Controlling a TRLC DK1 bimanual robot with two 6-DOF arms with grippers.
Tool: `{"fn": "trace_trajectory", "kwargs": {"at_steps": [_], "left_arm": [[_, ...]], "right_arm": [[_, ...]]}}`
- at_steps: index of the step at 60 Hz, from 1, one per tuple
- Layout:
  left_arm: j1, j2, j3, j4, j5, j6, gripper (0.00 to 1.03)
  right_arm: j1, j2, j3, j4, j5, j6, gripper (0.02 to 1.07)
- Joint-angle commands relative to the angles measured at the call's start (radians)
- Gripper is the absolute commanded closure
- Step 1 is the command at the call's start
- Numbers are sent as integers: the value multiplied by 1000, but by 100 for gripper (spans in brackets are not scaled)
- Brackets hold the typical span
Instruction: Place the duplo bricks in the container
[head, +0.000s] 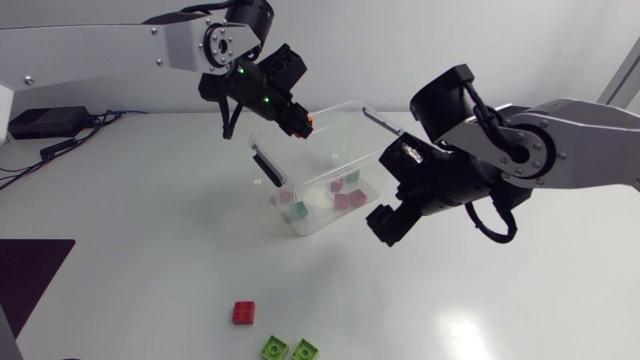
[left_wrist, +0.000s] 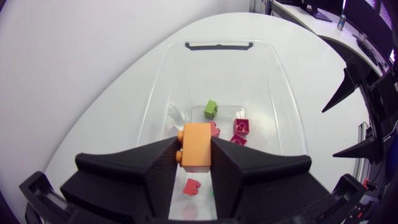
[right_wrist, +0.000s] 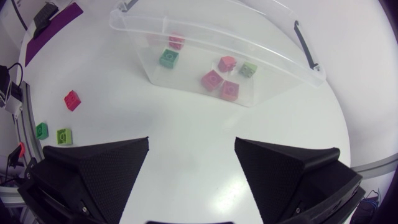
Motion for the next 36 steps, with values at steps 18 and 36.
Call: {"fn": "trace_trajectory", "kwargs": {"at_steps": [18, 36], "left_arm": [[23, 20, 34, 14, 12, -18, 4], [104, -97, -13, 13, 12, -21, 4]], "right_arm": [[54, 52, -8, 24, 38, 13, 7], [85, 60, 4, 26, 58, 29, 7]]}}
